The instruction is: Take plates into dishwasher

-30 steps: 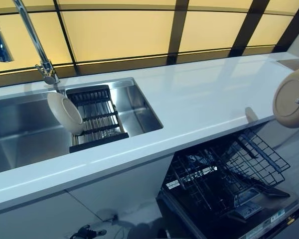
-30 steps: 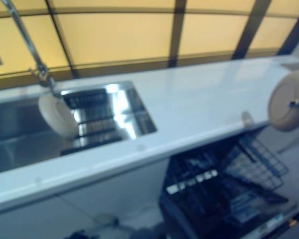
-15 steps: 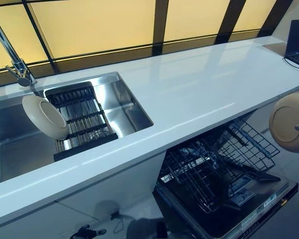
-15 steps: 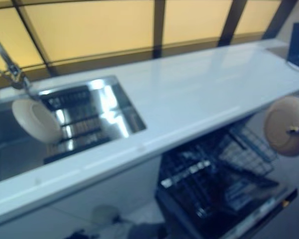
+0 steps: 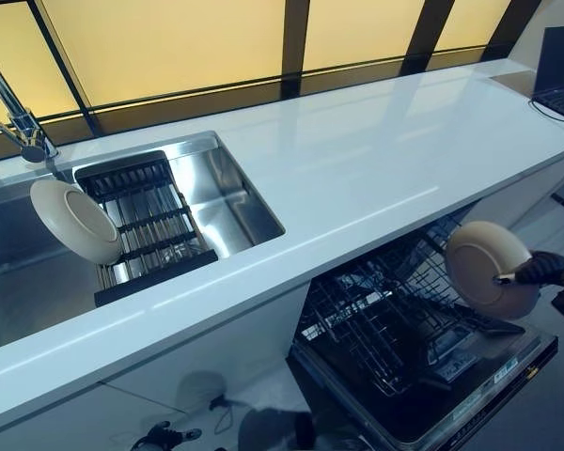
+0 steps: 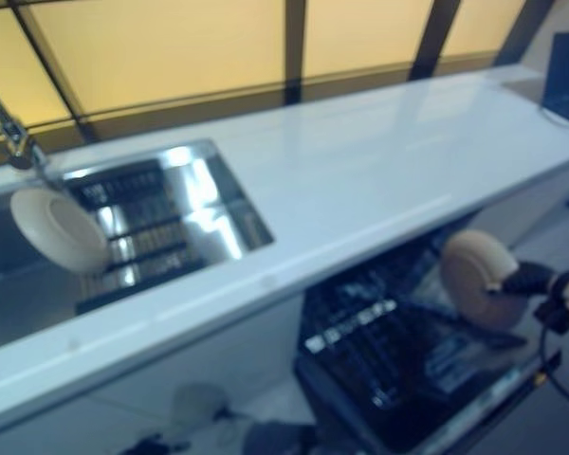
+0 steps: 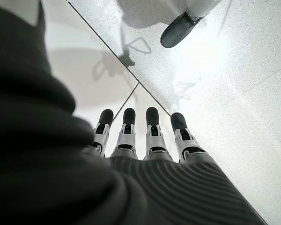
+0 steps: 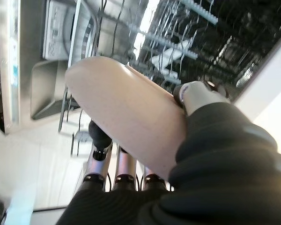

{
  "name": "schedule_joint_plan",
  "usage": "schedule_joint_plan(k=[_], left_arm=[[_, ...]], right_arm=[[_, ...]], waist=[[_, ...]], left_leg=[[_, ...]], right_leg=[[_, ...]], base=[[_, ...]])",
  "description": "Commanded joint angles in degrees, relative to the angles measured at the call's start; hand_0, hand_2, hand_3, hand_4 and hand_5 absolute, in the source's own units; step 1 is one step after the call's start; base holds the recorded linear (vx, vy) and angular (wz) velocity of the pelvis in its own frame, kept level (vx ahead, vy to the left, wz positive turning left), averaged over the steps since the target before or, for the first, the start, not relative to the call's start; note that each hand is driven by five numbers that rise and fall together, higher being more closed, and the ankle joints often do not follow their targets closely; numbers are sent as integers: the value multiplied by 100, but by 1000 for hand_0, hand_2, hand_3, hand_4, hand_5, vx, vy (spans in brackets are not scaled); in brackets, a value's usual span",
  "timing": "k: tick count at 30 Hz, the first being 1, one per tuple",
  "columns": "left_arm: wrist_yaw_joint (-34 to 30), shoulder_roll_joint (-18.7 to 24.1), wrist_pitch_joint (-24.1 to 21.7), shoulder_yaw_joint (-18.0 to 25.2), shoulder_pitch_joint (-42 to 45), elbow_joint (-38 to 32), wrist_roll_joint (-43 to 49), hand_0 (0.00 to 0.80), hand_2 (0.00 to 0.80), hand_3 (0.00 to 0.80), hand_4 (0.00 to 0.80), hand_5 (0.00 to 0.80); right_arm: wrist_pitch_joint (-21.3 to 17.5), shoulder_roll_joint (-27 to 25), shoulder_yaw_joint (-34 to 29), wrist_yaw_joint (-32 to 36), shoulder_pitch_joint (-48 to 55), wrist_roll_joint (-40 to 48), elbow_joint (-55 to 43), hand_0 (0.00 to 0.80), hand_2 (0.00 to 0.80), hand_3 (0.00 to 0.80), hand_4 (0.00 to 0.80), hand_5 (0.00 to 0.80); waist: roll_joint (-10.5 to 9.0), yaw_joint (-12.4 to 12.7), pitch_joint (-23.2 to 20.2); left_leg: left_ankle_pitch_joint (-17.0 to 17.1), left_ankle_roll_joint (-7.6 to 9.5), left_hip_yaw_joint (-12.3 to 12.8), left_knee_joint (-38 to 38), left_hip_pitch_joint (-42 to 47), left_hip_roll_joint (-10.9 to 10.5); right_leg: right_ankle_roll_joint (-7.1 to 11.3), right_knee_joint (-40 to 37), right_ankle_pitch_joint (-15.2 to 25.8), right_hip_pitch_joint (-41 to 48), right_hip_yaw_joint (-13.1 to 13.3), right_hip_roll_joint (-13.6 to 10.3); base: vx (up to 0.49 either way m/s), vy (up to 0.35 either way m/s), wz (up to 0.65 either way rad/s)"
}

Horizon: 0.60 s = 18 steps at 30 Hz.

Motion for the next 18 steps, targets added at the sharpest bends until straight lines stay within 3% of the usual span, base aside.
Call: schedule_joint_plan(k=[1, 18], left_arm=[[-12, 265, -72, 95, -304, 62, 282, 0, 0, 0, 0, 0], [-11, 167, -55, -67, -359, -135, 288, 0, 0, 0, 0, 0]], right_arm=[[-254, 362, 267, -279, -181, -271, -44, 800, 800, 800, 800, 800], [-301, 1676, 1121, -888, -424, -760, 694, 800, 800, 800, 800, 800]], waist=[[-348, 251, -96], [-181, 554, -27]], left_leg=[[-254, -88, 28, 19, 285, 222], [-239, -93, -215, 19, 211, 203]], right_leg=[[603, 30, 90, 60, -23, -329], [619, 10, 63, 81, -223, -435]], base=[[0, 0, 0], [-1, -4, 5]])
